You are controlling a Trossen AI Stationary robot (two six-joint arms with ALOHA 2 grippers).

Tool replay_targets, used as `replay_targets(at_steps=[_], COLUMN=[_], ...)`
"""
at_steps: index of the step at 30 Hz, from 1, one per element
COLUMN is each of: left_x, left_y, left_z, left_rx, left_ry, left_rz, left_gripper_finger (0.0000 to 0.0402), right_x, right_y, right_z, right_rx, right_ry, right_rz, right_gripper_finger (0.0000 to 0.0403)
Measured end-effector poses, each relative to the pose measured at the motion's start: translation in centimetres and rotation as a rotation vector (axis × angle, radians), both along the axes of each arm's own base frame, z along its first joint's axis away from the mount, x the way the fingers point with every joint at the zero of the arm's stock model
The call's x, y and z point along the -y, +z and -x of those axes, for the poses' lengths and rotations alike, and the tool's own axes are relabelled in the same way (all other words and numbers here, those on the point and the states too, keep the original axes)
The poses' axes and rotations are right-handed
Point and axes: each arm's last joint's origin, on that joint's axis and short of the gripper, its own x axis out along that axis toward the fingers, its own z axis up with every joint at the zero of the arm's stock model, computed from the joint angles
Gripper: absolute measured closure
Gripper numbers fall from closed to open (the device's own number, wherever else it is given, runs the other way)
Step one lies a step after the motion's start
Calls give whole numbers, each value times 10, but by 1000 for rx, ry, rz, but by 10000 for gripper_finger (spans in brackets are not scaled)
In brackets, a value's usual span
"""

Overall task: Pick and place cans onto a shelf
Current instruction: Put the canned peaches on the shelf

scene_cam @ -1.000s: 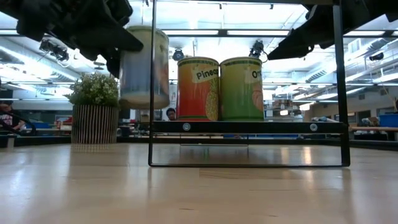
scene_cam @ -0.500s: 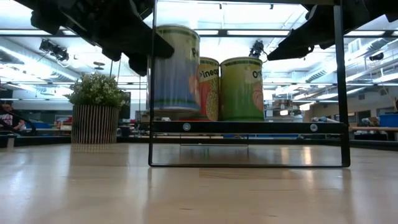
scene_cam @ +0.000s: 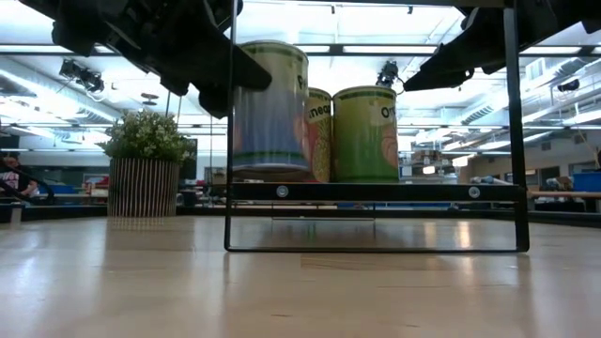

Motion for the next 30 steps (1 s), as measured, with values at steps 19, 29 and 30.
replay_targets(at_steps=[19,29,30], left_x=[-2,-1,-2], left_y=[-1,-4,-4], left_z=[0,2,2], left_rx=[-7,-33,-42], left_ry=[33,-18,-21], left_rz=[-22,-94,-96], left_gripper_finger=[48,14,14], right_x=[0,0,0], right_y=[0,0,0], right_z=[0,0,0], right_rx=[-2,-2,-2], right_ry=[9,9,9], right_rz=[1,0,0], right_gripper_finger=[37,37,37])
